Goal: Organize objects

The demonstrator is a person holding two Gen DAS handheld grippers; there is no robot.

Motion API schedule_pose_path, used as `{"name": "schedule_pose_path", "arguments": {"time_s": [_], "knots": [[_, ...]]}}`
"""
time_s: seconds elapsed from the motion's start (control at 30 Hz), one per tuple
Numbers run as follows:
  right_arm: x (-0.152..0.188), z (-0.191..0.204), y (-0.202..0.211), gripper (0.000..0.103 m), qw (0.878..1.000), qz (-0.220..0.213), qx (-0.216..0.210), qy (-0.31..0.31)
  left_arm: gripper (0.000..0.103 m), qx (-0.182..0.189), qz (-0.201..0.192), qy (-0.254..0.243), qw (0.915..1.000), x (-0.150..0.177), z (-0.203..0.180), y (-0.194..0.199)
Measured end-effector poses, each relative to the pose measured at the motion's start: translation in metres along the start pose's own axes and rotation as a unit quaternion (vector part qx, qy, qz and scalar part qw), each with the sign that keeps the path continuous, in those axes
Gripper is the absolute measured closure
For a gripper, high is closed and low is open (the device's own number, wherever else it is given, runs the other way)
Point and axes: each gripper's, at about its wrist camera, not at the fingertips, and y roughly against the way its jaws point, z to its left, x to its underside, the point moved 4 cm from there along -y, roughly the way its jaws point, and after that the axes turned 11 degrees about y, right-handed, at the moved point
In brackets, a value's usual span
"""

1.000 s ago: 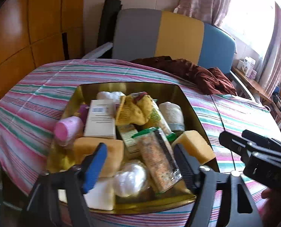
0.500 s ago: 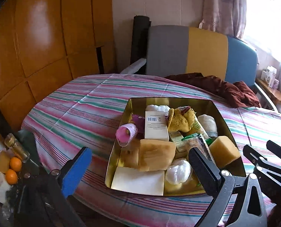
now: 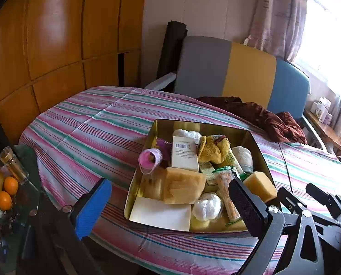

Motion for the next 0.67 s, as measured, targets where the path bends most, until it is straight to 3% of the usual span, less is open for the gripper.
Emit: {"name": "schedule_pose_path", "arguments": {"time_s": [0.67], "knots": [[-0.0012,0.0090,-0.0024,0.026,1.000,0.003,-0.009,0.014,0.002,0.007,-0.004,-0.019,0.9998,0.0064,-0.0049,0.0009]]}}
